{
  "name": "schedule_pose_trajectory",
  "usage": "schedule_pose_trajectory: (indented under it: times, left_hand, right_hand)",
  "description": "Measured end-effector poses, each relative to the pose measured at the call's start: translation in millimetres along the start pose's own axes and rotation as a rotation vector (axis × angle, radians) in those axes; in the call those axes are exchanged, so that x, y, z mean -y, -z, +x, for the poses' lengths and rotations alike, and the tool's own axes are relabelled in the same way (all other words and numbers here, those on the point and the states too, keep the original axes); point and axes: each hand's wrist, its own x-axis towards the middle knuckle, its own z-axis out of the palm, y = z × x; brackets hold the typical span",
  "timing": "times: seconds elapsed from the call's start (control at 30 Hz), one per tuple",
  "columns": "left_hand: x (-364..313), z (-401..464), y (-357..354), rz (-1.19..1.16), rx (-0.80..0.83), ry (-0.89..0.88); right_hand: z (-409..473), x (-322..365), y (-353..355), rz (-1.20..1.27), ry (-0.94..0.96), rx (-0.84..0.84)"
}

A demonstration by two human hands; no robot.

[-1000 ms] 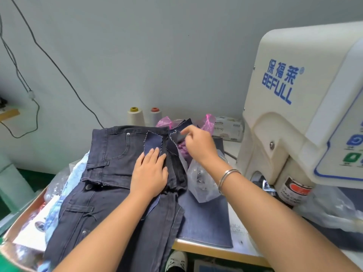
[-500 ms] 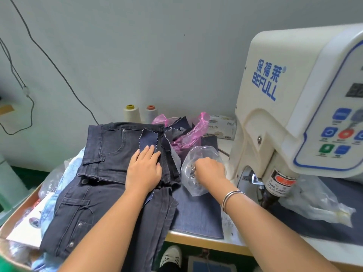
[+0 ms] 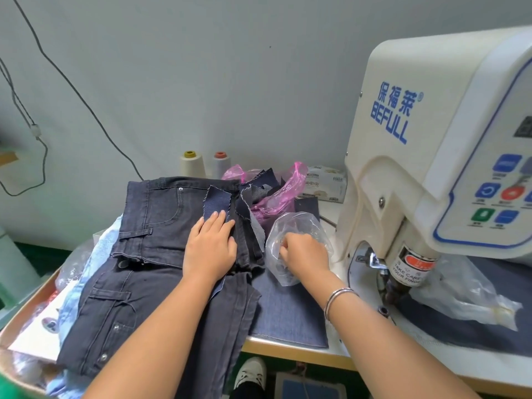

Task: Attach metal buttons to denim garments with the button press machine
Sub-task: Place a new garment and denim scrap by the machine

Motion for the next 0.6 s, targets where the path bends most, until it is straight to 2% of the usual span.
schedule_pose_trajectory:
  times: [0.07,0.17,0.27,0.33,0.4,0.5,0.6]
  left_hand:
    - [0.4,-0.4,0.4,-0.014,-0.002,-0.002]
    - [0.4,-0.8,2.9,-0.035,-0.003,-0.006]
    - [-0.1,-0.6,5.4,-0.041,0.04,-0.02]
    - [-2.2,2.0,10.3,-0.091,0.018,-0.046]
    - [-10.2,0.8,22.9,-0.225,-0.07,-0.083]
    - [-43.5,-7.1,40.0,-0.439,-0.197,-0.125]
    - [-86.7,-28.4,36.8,-0.485,-0.092,-0.192]
  right_hand:
    - [-19.8,2.6,9.1,0.131,0.005,-0.075]
    - [-77.2,1.9,23.4,0.378,0.117,-0.189]
    - [-141.4,-16.2,42.9,0.53,0.158,-0.165]
    - [-166.5,-41.6,55.0,0.559,0.08,-0.132]
    - [-182.1,-71.1,65.2,0.541,-0.013,-0.116]
    - [-188.3,-106.0,76.0,0.555,-0.067,-0.194]
    - [-179.7,-119.7,80.5,0.512,-0.037,-0.217]
